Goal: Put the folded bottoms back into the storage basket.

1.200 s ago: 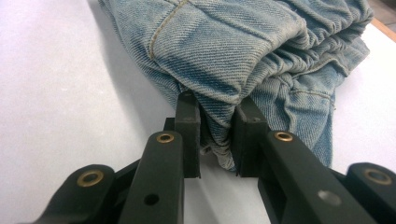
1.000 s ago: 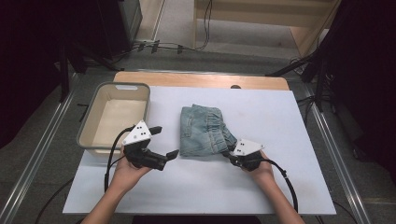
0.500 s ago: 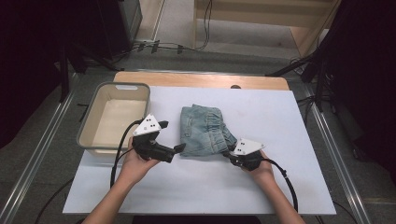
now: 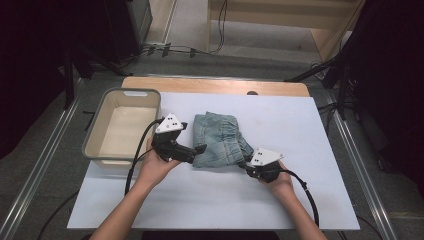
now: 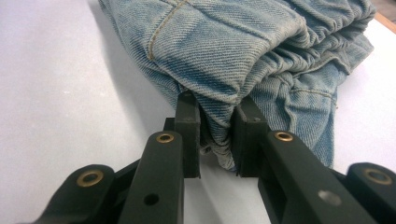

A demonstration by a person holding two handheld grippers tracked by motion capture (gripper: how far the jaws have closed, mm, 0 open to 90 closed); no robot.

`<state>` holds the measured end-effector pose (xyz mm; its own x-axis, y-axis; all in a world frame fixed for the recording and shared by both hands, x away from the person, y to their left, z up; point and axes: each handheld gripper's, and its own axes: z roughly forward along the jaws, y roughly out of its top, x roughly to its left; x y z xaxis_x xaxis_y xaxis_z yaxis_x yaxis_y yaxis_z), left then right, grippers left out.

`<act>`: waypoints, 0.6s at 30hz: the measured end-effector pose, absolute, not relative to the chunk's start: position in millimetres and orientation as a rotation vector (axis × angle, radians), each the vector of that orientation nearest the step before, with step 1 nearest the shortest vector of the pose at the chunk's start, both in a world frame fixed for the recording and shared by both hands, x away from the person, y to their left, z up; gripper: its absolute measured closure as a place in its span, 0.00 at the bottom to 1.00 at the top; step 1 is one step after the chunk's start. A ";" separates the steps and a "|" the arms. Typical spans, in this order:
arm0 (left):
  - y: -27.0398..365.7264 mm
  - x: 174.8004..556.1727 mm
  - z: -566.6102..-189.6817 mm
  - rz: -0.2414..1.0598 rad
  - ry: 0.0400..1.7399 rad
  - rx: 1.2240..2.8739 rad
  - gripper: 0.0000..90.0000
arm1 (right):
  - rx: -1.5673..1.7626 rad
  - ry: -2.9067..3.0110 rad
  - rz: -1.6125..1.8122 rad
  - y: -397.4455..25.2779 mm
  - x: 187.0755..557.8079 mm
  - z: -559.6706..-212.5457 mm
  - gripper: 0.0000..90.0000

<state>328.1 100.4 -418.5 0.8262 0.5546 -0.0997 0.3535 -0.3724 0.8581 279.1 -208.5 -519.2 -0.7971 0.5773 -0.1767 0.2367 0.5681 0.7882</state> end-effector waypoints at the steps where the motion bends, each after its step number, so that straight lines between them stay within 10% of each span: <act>1: 97.8 331.8 -418.3 0.252 0.685 2.005 0.00 | 0.652 2.385 1.110 -208.6 279.5 -519.1 0.83; 18: 78.8 366.7 -425.3 0.257 0.791 2.048 0.00 | 0.654 2.396 1.114 -209.3 279.8 -519.1 0.83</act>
<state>366.7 78.8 -425.3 0.7739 0.6226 -0.1156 0.4363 -0.3920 0.8099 279.8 -209.3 -519.1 -0.8029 0.5713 -0.1704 0.2378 0.5690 0.7872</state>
